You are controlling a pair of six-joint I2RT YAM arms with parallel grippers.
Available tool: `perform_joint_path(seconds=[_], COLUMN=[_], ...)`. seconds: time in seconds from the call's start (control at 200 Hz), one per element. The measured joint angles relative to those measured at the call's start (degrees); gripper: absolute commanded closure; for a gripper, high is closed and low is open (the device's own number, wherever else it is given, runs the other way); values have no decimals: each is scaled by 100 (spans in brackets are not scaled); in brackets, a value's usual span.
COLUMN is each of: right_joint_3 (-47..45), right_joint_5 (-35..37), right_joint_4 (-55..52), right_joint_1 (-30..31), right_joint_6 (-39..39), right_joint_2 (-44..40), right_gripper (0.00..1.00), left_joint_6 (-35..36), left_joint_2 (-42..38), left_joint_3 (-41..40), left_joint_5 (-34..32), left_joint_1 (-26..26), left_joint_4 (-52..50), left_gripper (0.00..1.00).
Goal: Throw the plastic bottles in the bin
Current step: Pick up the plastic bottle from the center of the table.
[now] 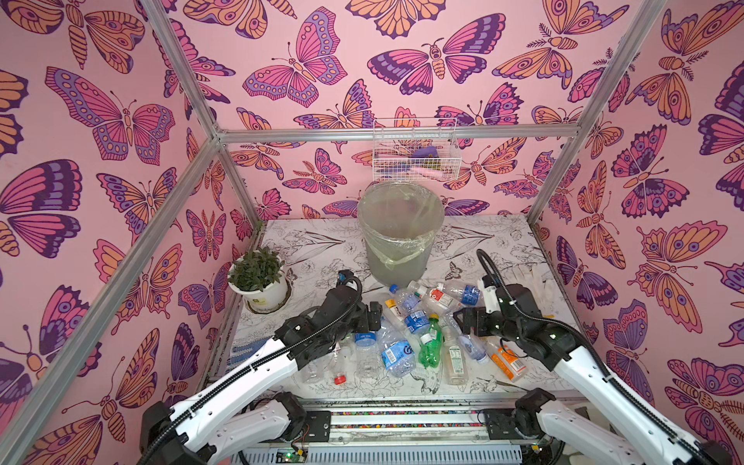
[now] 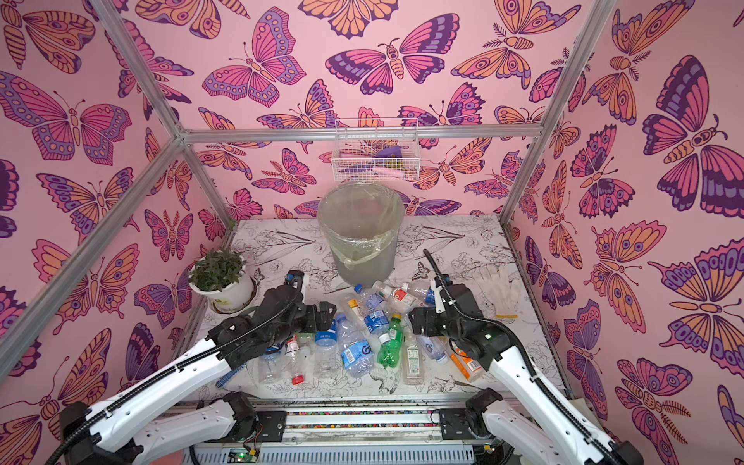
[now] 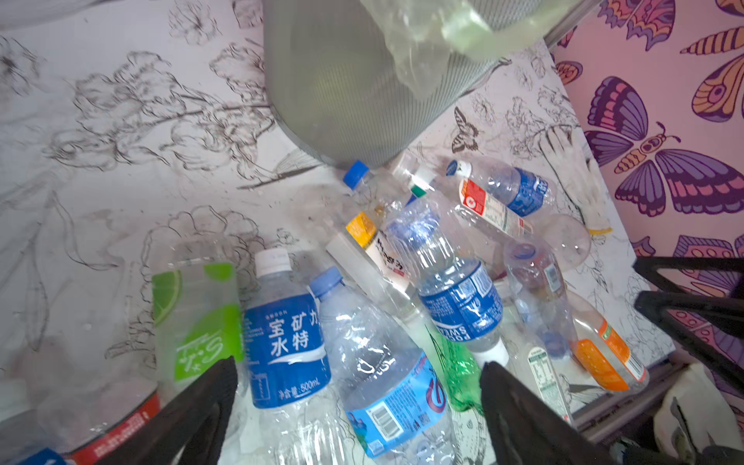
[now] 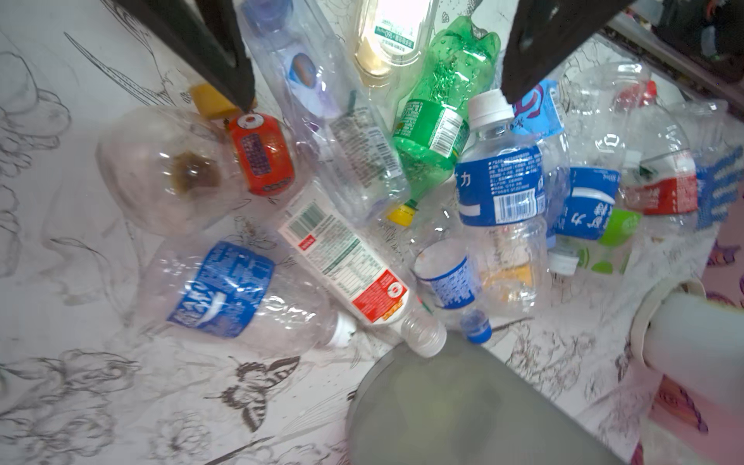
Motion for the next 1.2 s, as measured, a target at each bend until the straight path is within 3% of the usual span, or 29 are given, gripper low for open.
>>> perform_joint_path(seconds=[0.175,0.33,0.756,1.202], right_joint_3=[179,514,1416,1683], right_joint_5=[44,-7,-46,39], right_joint_4=[210,361,533,529], right_joint_1=[713,861,1257,1593], right_joint_6=[-210,-234,-293,-361], right_joint_2=[769,1174,2214,2778], right_gripper=[13,15,19,13], left_joint_6=[-299,-474,-1014,-1126], left_joint_2=[-81,-221,-743,-1075], left_joint_3=[-260,-505,-997,-1021], left_joint_5=[149,402,1274,1220], left_joint_1=[-57,11,1220,1633], left_joint_4=[35,35,68,-627], left_gripper=[4,6,10,11])
